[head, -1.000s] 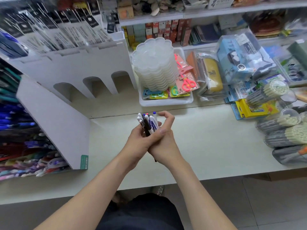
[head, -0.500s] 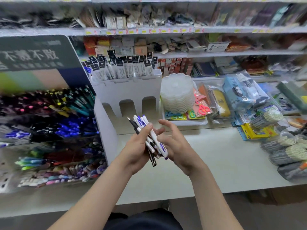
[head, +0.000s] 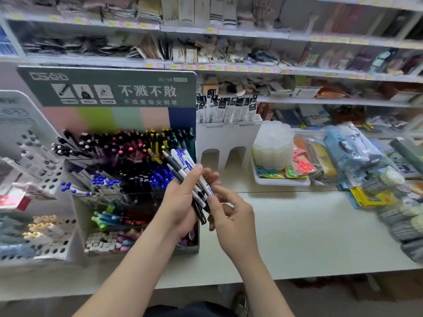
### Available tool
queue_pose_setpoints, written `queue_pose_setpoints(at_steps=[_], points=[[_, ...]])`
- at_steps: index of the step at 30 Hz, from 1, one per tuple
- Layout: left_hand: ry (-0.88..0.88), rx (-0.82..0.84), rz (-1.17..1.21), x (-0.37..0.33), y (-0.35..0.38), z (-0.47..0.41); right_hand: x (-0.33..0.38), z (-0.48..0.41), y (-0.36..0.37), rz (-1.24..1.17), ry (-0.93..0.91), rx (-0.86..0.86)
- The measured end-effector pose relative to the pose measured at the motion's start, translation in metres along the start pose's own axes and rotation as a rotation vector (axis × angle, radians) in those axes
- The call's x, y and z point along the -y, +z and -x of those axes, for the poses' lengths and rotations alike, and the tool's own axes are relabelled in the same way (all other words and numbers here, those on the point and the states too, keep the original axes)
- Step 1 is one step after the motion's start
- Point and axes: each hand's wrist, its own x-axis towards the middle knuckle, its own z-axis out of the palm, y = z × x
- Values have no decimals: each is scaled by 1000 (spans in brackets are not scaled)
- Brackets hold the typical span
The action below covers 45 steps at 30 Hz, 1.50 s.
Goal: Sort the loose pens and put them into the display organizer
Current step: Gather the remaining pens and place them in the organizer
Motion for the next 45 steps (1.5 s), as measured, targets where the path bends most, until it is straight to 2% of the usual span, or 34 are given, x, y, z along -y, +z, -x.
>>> queue_pose_setpoints(at_steps=[4,6,7,11,13,17,20,24,26,29,32,35,36,38,42,44,45], points=[[16,-17,-63,-19,-28,15,12,9,19,167,-96,13],[13,-30,-62,-26,-42,22,19,13,28,280,-168,-37],[14,-26,-60,-29,-49,25,23,15,32,257,-175,-83],[53,-22,-195,-39,-76,40,39,20,51,-212,-41,-229],[57,-34,-233,-42,-87,45,45,22,59,-309,-46,-246],[43,-21,-186,-51,-97,56,51,31,79,-148,-111,-85],[52,-4,-162,-54,-101,63,44,41,92,47,-232,37],[96,-77,-334,-58,-116,64,38,49,97,243,-433,165],[80,-57,-347,-58,-120,65,40,48,97,184,-351,146],[55,27,-355,-58,-121,70,42,31,100,71,-94,10],[36,112,-405,-56,-117,72,52,13,100,-111,127,161],[21,107,-411,-56,-111,74,55,3,94,-306,304,243],[15,99,-405,-56,-108,74,54,0,93,-344,354,219],[6,56,-362,-54,-102,74,49,-8,90,-389,389,65],[47,-58,-391,-49,-99,68,42,-18,73,-219,132,-349],[76,-89,-417,-46,-100,65,47,-16,67,-270,7,-411],[94,-103,-418,-46,-99,63,50,-13,66,-321,-21,-374]])
